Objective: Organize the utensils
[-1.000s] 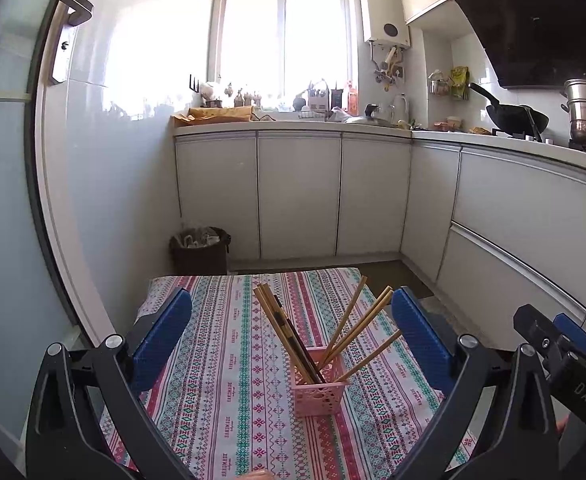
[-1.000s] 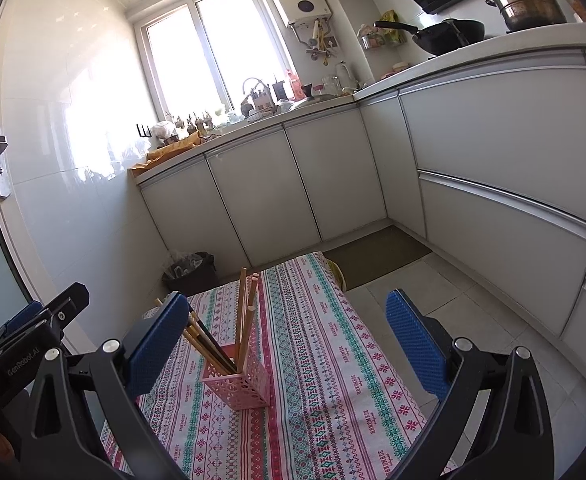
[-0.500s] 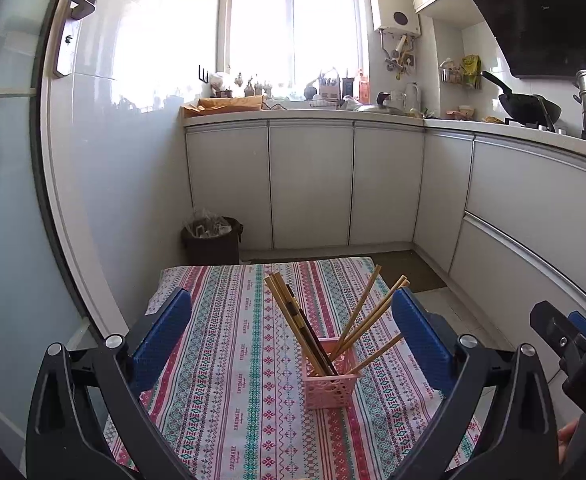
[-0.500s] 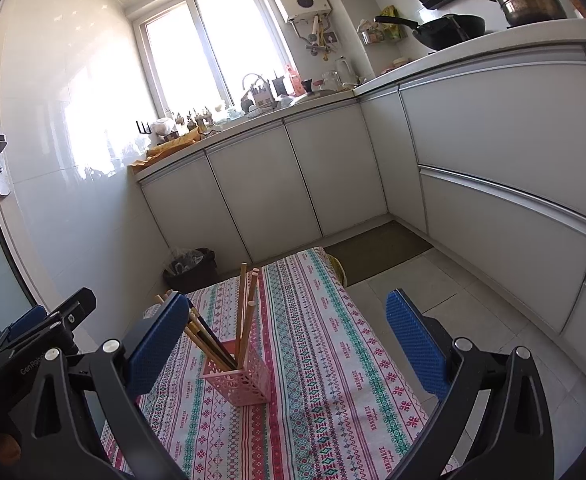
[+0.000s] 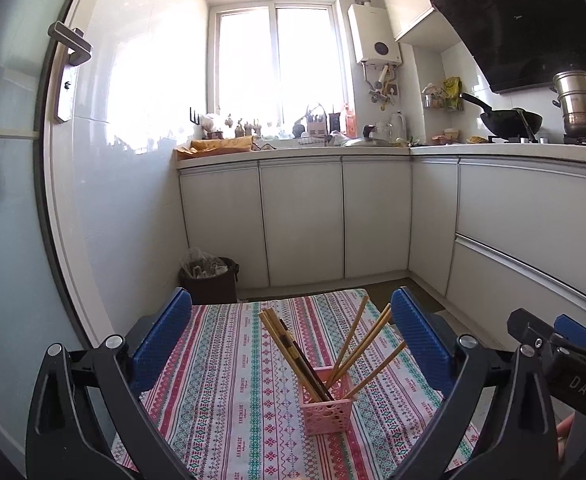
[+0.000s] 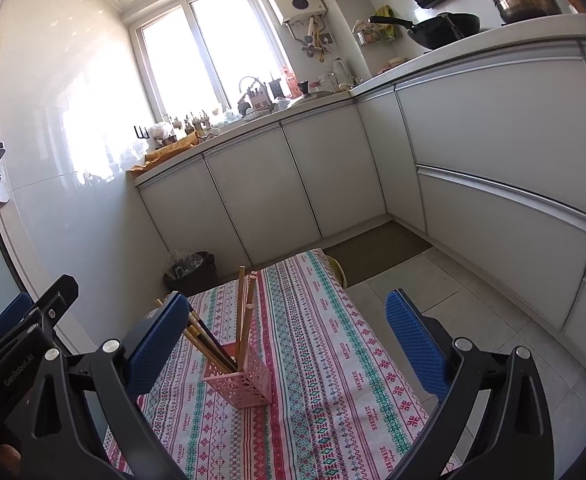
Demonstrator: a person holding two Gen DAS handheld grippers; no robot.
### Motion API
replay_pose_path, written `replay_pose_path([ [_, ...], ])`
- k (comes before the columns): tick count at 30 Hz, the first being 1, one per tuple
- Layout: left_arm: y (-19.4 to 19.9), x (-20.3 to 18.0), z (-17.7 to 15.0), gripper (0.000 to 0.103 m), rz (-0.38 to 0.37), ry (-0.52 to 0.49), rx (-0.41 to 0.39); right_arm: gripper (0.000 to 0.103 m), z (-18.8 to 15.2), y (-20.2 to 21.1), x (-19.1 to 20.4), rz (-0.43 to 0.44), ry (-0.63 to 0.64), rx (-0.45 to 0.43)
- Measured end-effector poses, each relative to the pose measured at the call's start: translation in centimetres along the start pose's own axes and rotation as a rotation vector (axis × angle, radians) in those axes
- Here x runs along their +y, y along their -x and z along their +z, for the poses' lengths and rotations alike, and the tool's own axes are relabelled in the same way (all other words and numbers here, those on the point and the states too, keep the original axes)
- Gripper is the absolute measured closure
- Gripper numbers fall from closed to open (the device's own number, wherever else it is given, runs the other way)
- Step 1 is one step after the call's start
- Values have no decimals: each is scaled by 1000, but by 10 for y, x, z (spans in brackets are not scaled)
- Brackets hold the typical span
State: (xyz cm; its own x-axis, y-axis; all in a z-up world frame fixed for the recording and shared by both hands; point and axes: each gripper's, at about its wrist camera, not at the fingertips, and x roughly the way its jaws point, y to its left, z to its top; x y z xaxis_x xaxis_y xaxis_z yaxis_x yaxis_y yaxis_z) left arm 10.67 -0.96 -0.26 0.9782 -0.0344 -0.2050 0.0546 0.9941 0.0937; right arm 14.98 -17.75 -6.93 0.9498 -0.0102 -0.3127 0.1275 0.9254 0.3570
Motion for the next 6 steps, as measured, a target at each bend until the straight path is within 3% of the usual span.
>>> replay_pose_path([
  [6,-2,4,0,7,36,23,34,7,-1,-2,0,1,-2,8],
])
